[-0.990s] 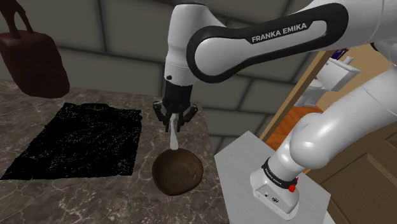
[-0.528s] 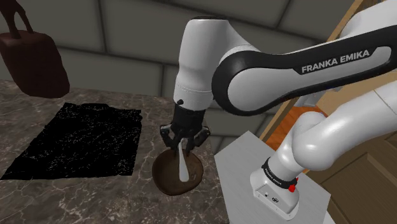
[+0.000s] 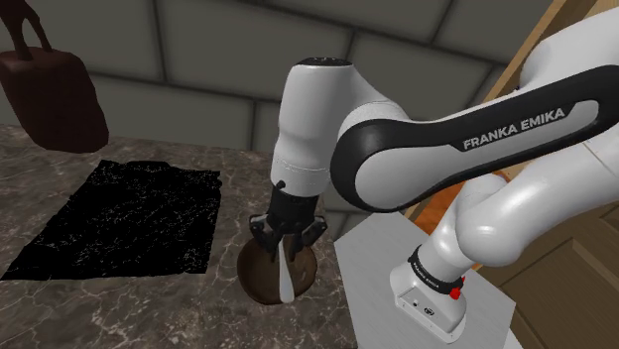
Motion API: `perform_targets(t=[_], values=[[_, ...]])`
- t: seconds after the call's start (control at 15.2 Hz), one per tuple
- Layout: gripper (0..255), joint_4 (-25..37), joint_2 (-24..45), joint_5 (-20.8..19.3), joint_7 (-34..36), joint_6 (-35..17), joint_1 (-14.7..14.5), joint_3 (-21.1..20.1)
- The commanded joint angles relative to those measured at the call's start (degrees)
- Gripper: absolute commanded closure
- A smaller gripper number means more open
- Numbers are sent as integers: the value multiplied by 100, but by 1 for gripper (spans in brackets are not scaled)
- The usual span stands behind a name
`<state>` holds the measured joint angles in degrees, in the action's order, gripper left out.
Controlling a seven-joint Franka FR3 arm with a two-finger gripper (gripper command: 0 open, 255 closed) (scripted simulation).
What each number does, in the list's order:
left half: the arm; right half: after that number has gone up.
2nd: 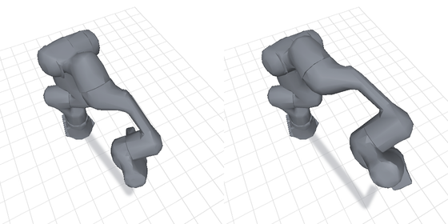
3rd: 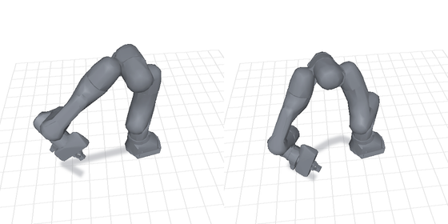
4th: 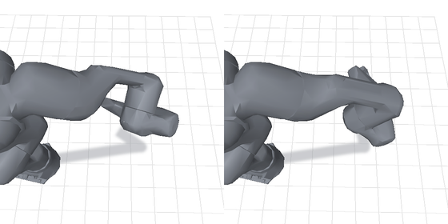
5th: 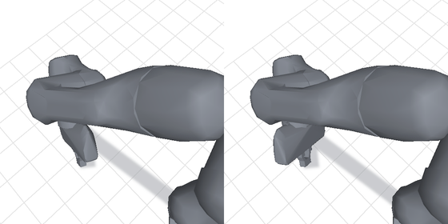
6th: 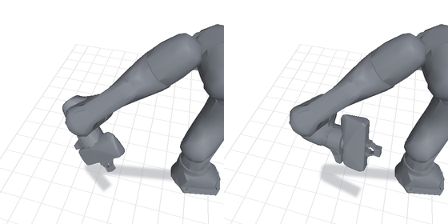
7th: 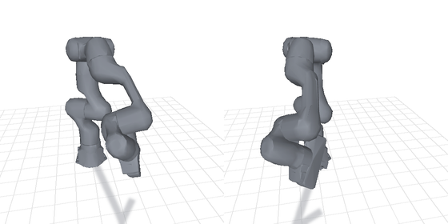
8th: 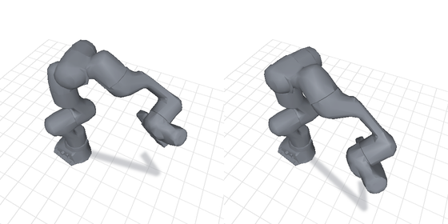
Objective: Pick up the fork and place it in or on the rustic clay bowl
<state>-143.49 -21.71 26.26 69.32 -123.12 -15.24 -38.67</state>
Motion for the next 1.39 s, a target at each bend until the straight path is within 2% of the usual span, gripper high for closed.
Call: perform_targets(t=[0.0,0.13,0.66,0.73,1.06,1.32], values=[[255,-80,101,4,-3,-182,10,-57],[255,-182,255,-1,-4,-432,31,-135],[255,-182,255,-1,-4,-433,30,-135],[0,-182,255,-1,-4,-433,30,-135],[0,-182,255,-1,-4,-433,30,-135],[0,214,-213,-51,-54,436,26,181]])
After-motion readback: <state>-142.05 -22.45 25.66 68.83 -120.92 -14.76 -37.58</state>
